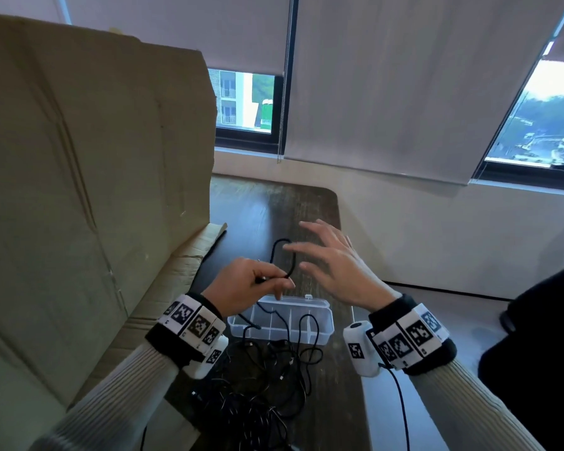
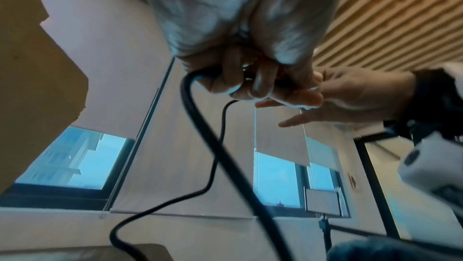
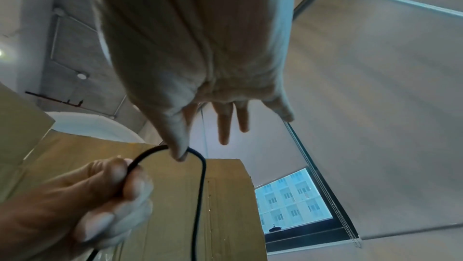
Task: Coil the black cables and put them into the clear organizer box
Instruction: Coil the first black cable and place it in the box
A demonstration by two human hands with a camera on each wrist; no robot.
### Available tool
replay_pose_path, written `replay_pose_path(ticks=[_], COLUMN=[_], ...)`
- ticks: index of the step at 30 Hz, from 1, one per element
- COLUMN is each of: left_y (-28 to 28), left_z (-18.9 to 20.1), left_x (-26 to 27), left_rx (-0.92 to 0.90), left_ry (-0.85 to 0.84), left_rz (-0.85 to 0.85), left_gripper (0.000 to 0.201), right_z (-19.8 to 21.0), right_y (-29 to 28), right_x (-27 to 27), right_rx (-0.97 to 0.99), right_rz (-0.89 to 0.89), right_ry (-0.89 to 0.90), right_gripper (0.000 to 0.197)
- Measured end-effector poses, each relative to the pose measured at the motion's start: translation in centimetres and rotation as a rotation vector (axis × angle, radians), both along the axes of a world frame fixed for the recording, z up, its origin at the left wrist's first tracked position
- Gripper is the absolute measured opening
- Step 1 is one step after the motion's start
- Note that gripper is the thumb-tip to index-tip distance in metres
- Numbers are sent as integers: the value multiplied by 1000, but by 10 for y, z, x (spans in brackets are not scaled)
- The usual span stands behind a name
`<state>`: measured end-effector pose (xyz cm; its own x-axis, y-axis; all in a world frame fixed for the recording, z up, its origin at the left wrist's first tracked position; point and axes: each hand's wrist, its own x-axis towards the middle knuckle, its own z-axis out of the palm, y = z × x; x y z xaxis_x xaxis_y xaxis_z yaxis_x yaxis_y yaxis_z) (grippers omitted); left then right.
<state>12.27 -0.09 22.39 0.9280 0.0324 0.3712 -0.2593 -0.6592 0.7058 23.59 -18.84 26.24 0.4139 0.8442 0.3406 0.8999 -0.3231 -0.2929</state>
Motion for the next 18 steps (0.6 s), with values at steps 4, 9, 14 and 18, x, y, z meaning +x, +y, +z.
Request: replay_pose_path(ticks=[4,9,14,18], left_y=[-1,7,26,42], left_z=[6,-14,-71,-100], left_x=[2,8,4,-2], left_rx=[-20,-111,-100,-53], left_ry=[62,74,138,244], left_rz=[-35,-29,54,179], left_gripper=[23,21,26,30], right_z=[-5,7,27,28], right_y=[1,-10,-36,-62], right_x=[1,11,36,47], right_rx=[70,338,897,1106], right_rz=[91,-68,-357,-560], right_ry=[4,69,375,560], right_gripper=[30,25,15,18])
